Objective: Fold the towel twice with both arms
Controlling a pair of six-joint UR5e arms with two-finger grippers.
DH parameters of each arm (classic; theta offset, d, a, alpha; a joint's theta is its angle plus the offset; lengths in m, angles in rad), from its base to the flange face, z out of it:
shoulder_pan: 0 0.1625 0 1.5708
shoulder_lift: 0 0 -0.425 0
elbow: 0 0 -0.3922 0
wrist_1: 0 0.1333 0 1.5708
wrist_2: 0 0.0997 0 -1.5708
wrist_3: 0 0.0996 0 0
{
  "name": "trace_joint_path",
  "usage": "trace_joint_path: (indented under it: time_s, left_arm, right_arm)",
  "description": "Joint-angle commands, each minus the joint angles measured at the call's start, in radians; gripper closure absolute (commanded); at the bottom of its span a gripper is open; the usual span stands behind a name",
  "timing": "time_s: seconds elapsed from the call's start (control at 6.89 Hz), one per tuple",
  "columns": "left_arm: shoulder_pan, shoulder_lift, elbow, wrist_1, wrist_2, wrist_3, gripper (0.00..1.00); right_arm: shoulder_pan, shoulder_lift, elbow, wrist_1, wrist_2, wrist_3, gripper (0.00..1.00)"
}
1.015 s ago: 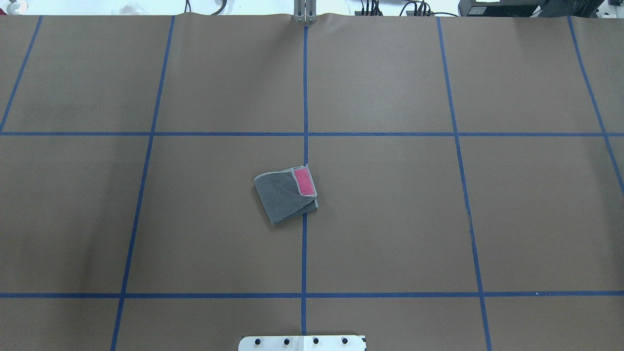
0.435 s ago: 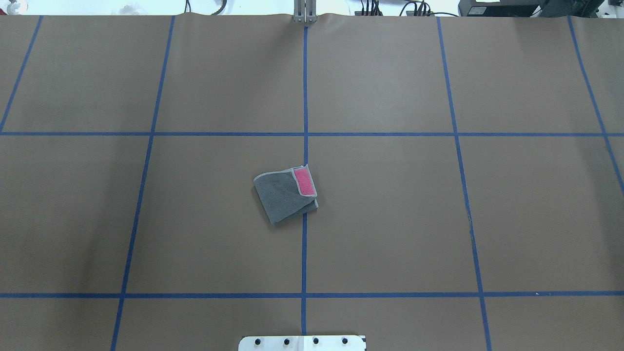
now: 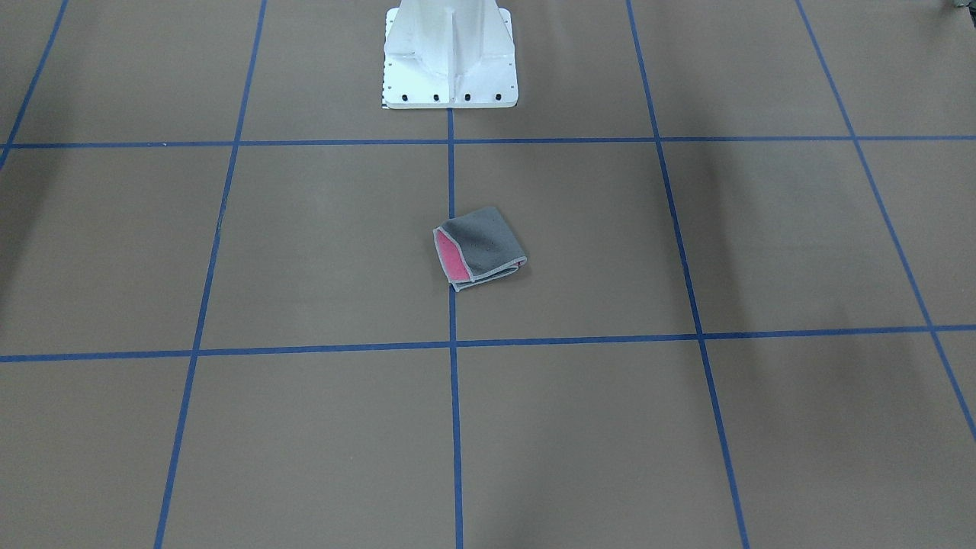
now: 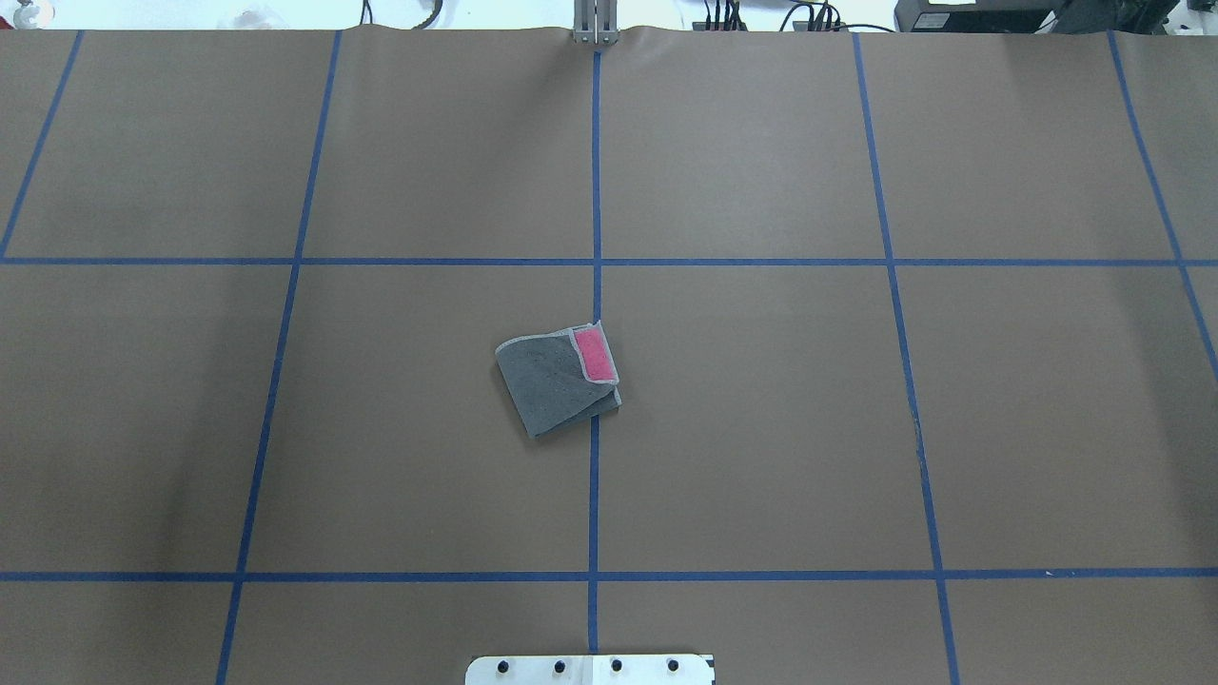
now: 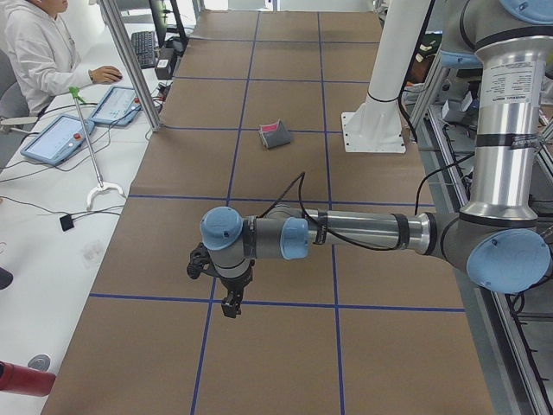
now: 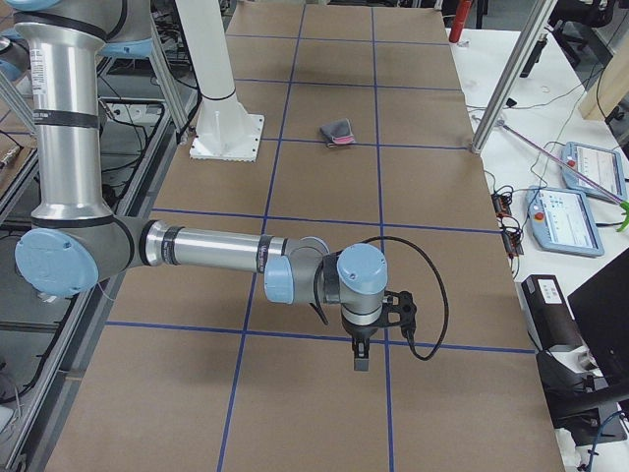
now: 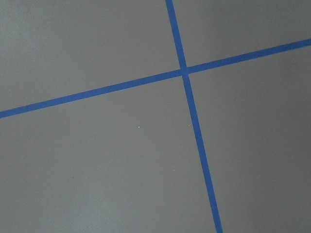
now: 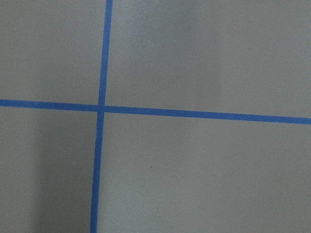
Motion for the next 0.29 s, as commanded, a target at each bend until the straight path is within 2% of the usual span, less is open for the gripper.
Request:
trace_joint_path:
  time_s: [0.0,0.15]
  left_arm:
    - [0.0,0.001,-0.003,0.0,0.001,0.0,0.0]
    - [0.0,0.001,-0.001,0.0,0.001,0.0,0.0]
  right_arm:
    - [-0.003,-0.012,0.004,0.007,0.0,0.003,0.0]
    - [-0.003,-0.013,0.003,0.007,0.0,0.002,0.0]
